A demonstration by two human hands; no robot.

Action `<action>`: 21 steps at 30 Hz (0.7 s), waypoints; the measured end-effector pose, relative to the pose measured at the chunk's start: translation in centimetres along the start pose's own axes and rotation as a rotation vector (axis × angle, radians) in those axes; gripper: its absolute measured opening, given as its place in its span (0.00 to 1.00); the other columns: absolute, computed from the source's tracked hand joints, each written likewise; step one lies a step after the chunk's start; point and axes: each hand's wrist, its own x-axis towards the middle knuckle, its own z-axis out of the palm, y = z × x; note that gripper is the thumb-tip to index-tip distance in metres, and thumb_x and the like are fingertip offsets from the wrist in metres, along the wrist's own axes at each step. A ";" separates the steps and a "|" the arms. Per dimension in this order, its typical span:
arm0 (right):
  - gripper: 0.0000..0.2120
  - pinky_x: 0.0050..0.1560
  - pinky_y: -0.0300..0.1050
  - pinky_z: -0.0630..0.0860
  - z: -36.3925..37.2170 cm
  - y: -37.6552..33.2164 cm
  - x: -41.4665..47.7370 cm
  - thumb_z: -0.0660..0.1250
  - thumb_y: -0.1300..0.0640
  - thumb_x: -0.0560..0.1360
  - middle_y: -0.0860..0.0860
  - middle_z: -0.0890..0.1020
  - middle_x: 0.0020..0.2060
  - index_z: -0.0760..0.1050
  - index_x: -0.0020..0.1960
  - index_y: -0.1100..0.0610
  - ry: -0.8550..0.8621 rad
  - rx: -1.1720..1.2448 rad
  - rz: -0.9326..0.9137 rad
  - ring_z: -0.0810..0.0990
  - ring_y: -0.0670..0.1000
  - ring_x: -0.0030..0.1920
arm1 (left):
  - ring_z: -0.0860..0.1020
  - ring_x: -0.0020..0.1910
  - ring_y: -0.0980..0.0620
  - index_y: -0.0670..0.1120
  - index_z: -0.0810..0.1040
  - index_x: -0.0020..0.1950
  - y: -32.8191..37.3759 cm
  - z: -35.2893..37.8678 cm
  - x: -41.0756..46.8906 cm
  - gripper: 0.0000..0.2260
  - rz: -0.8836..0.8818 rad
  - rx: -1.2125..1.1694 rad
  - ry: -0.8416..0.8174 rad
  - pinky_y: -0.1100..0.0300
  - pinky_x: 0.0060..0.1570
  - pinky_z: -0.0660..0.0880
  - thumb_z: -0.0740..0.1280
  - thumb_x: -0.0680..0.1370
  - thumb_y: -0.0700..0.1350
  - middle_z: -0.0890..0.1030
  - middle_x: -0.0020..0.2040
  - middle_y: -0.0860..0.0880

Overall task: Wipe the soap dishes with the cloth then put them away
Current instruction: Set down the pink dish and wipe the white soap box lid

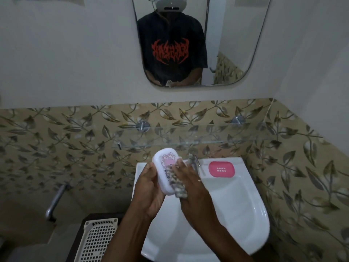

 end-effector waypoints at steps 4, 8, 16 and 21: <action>0.35 0.73 0.45 0.64 -0.9 0.4 3.1 0.65 0.70 0.73 0.41 0.67 0.72 0.63 0.73 0.43 0.048 0.082 0.220 0.64 0.44 0.73 | 0.84 0.50 0.43 0.37 0.74 0.65 -2.4 0.5 -0.8 0.20 -0.032 0.162 0.003 0.51 0.47 0.82 0.54 0.83 0.50 0.84 0.54 0.39; 0.30 0.74 0.47 0.60 -0.5 -0.2 2.9 0.63 0.64 0.74 0.45 0.64 0.75 0.65 0.75 0.50 -0.022 -0.053 0.094 0.57 0.46 0.76 | 0.78 0.58 0.42 0.37 0.72 0.68 -2.3 0.7 -0.6 0.21 -0.015 0.156 0.007 0.47 0.64 0.71 0.52 0.84 0.49 0.77 0.64 0.37; 0.27 0.66 0.29 0.64 1.2 0.5 -2.1 0.62 0.69 0.78 0.44 0.73 0.69 0.67 0.72 0.48 -0.229 0.407 0.249 0.67 0.38 0.70 | 0.85 0.42 0.46 0.37 0.73 0.63 -0.4 -3.5 0.4 0.19 0.009 0.099 0.118 0.52 0.36 0.83 0.51 0.84 0.49 0.86 0.47 0.40; 0.12 0.50 0.42 0.80 3.8 4.3 -2.5 0.64 0.46 0.78 0.52 0.85 0.46 0.79 0.53 0.53 0.046 0.597 1.033 0.84 0.51 0.47 | 0.83 0.53 0.45 0.40 0.71 0.69 -0.1 -7.3 -0.1 0.21 0.077 0.075 0.226 0.47 0.52 0.80 0.60 0.78 0.47 0.79 0.63 0.39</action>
